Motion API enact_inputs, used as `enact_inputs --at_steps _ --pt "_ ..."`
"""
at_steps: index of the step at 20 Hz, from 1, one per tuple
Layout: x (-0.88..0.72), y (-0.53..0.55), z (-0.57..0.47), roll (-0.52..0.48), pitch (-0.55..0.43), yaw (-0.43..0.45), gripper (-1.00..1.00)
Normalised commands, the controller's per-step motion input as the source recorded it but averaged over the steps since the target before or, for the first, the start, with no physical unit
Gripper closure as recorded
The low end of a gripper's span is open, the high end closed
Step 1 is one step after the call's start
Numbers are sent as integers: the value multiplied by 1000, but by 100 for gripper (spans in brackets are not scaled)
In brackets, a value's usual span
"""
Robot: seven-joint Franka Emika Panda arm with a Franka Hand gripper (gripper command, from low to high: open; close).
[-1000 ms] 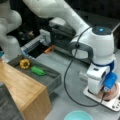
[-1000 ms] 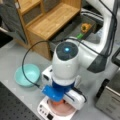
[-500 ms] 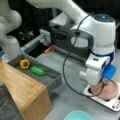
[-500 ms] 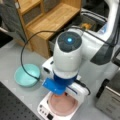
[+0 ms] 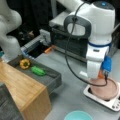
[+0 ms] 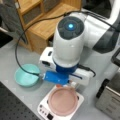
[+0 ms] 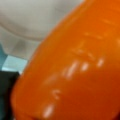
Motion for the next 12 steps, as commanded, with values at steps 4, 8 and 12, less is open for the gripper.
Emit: enact_inputs --at_steps 4,8,12 --pt "-306 -138 -55 -173 -55 604 100" --pt "-402 -238 25 -8 -26 1000 100" --pt "-539 -290 22 205 -47 833 100"
